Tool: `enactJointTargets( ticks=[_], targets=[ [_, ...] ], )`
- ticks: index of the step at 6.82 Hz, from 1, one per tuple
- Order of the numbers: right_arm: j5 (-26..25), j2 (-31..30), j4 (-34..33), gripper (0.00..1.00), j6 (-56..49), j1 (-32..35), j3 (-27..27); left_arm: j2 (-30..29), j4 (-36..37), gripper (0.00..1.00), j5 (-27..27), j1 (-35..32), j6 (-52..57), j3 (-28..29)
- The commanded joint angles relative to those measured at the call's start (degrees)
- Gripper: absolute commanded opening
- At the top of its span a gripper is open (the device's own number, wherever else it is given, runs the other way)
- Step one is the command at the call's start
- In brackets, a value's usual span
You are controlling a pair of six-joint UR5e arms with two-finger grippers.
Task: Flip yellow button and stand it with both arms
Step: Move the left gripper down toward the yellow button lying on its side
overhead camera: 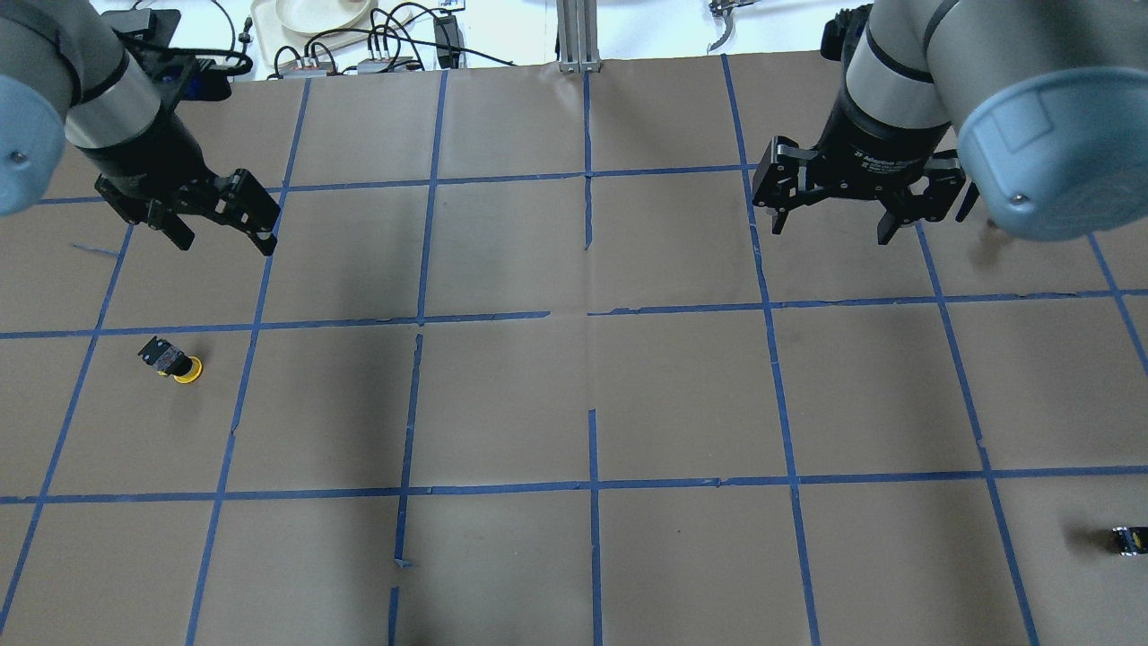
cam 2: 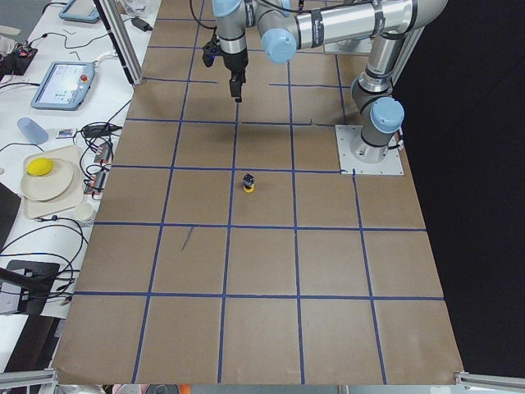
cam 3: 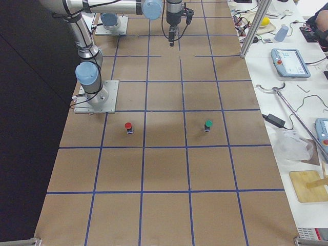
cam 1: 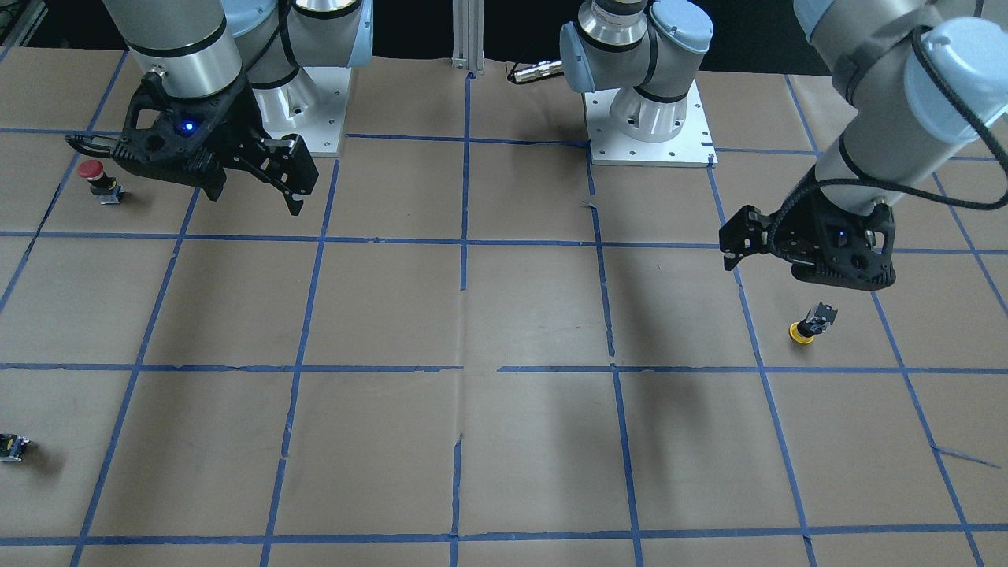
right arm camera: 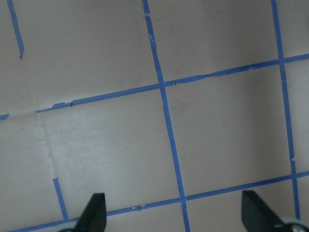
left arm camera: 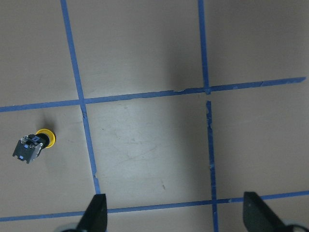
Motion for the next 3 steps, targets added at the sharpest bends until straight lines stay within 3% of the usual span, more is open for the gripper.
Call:
enactJointTargets(
  ticks=[1,3],
  targets=[
    [-0.05,-0.30,1.73,1.00,-3.78,-0.03,0.05,-2.08,15.91,1.00,0.02,8.20,16.30,-11.15],
    [0.04,-0.30,1.73,1.00,-4.24,-0.03,0.05,-3.66,22.73,1.00,0.01,14.81,33.07,-16.10]
  ],
)
